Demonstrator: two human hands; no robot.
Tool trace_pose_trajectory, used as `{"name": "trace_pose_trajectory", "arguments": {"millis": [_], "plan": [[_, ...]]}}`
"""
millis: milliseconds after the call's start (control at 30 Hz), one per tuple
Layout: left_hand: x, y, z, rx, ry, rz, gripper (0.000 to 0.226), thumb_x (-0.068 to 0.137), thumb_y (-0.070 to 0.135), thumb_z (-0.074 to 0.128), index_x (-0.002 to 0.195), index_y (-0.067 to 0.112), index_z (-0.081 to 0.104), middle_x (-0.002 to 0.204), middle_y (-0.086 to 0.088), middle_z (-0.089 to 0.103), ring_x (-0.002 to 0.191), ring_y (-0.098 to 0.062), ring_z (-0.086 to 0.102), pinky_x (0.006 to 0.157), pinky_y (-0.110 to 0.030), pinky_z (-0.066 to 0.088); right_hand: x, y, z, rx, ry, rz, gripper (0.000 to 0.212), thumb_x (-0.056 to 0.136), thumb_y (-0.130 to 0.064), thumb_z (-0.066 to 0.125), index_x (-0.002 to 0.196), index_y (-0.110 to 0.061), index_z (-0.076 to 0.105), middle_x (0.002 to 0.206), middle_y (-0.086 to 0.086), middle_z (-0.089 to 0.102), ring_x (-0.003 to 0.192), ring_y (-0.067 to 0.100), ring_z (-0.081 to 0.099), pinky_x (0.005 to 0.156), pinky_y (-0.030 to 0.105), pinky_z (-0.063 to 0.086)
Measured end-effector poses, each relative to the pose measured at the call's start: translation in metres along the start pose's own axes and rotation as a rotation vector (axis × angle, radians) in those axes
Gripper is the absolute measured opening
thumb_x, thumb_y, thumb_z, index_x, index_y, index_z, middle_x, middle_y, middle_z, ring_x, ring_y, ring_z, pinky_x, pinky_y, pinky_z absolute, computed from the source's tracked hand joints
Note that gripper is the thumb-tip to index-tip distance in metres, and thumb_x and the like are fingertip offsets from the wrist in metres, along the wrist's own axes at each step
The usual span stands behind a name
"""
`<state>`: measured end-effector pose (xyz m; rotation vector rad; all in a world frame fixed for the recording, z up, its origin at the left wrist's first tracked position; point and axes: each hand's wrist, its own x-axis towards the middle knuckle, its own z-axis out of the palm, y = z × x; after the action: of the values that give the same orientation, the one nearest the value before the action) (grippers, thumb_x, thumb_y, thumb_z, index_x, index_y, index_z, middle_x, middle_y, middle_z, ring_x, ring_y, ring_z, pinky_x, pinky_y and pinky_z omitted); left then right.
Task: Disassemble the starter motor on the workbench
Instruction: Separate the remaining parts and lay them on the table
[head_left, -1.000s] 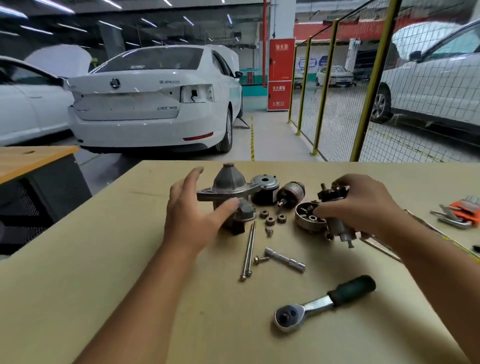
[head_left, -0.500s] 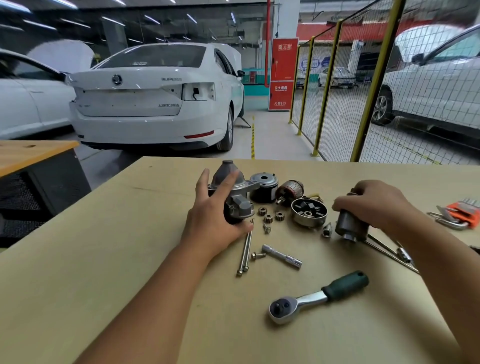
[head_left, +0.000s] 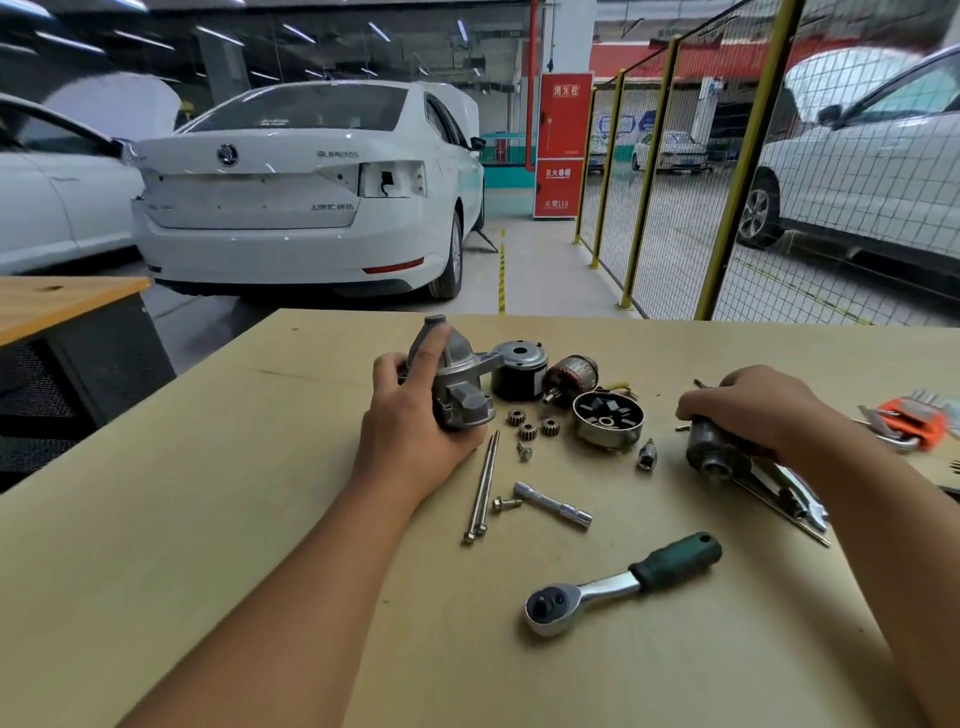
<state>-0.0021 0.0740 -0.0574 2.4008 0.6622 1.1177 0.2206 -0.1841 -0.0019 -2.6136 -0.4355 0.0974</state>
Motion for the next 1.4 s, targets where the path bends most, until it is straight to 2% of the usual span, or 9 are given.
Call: {"name": "trace_pose_trajectory", "arguments": {"millis": [133,333,467,567,633,733,867,1067,1400], "plan": [[0.002,-0.001,-0.002,-0.095,0.055,-0.070,0.107,0.066,0.041,0.091,0.152,0.055,0.029,0.118,0.008,0.040,0.086,0.002,0.048,0.089,-0.024,0.042,0.001,0.001,0.001,0.003,-0.023,0.012,0.042,0.074,-0.056,0.074,0.078,-0.014,0.069,0.077,0.009,0.066,0.073,0.024,0.061,0.057,0.028,0.042],[0.001,-0.006,-0.006,-0.126,0.043,-0.044,0.112,0.063,0.036,0.095,0.156,0.051,0.034,0.119,0.007,0.045,0.098,-0.006,0.050,0.093,-0.017,0.039,0.002,0.002,0.001,-0.065,-0.016,0.001,0.053,0.079,-0.067,0.066,0.087,-0.014,0.066,0.083,0.008,0.065,0.078,0.025,0.060,0.065,0.033,0.048],[0.003,-0.009,-0.006,-0.163,0.020,-0.078,0.118,0.064,0.035,0.097,0.158,0.054,0.029,0.120,0.007,0.046,0.096,0.003,0.049,0.084,0.005,0.030,-0.014,-0.012,-0.008,-0.189,0.329,-0.029,0.056,0.085,-0.068,0.056,0.112,-0.019,0.061,0.105,0.011,0.063,0.088,0.029,0.057,0.072,0.038,0.048],[0.005,-0.009,-0.009,-0.199,0.016,-0.112,0.119,0.064,0.034,0.097,0.157,0.056,0.027,0.121,0.005,0.049,0.100,0.001,0.051,0.093,-0.004,0.034,-0.043,-0.045,-0.010,0.042,0.622,-0.299,0.035,0.087,-0.050,0.060,0.111,-0.025,0.062,0.098,0.004,0.064,0.085,0.027,0.057,0.068,0.034,0.038],[0.005,-0.008,-0.010,-0.217,0.019,-0.132,0.118,0.064,0.034,0.098,0.156,0.056,0.027,0.121,0.005,0.050,0.106,-0.004,0.051,0.101,-0.017,0.040,-0.068,-0.079,0.000,0.291,0.525,-0.473,0.015,0.085,-0.038,0.064,0.095,-0.027,0.065,0.079,-0.005,0.065,0.071,0.018,0.059,0.060,0.030,0.040],[0.008,-0.008,-0.012,-0.236,0.037,-0.174,0.119,0.063,0.035,0.099,0.157,0.053,0.028,0.120,0.003,0.051,0.112,-0.011,0.055,0.107,-0.028,0.044,-0.088,-0.129,0.033,0.265,0.036,-0.519,0.008,0.082,-0.023,0.064,0.078,-0.017,0.068,0.067,0.003,0.065,0.058,0.020,0.065,0.044,0.026,0.049],[0.013,-0.011,-0.014,-0.283,0.037,-0.240,0.122,0.062,0.041,0.099,0.161,0.045,0.029,0.135,-0.005,0.057,0.125,-0.020,0.059,0.113,-0.039,0.046,-0.083,-0.164,0.070,0.110,-0.364,-0.447,0.015,0.084,-0.007,0.063,0.096,0.002,0.065,0.078,0.020,0.067,0.057,0.032,0.072,0.051,0.044,0.062],[0.016,-0.014,-0.014,-0.319,0.051,-0.281,0.122,0.060,0.042,0.101,0.161,0.044,0.032,0.136,-0.003,0.060,0.124,-0.022,0.061,0.112,-0.044,0.048,-0.080,-0.159,0.105,0.423,-0.294,-0.298,0.018,0.088,-0.021,0.069,0.100,-0.011,0.062,0.081,0.015,0.071,0.048,0.026,0.070,0.052,0.048,0.062],[0.015,-0.014,-0.015,-0.405,0.083,-0.344,0.118,0.058,0.044,0.100,0.159,0.040,0.038,0.143,0.013,0.061,0.124,-0.009,0.061,0.107,-0.027,0.048,-0.081,-0.159,0.116,0.381,-0.144,-0.406,0.019,0.091,-0.034,0.065,0.090,-0.015,0.066,0.084,0.007,0.067,0.061,0.027,0.069,0.056,0.045,0.061]]}}
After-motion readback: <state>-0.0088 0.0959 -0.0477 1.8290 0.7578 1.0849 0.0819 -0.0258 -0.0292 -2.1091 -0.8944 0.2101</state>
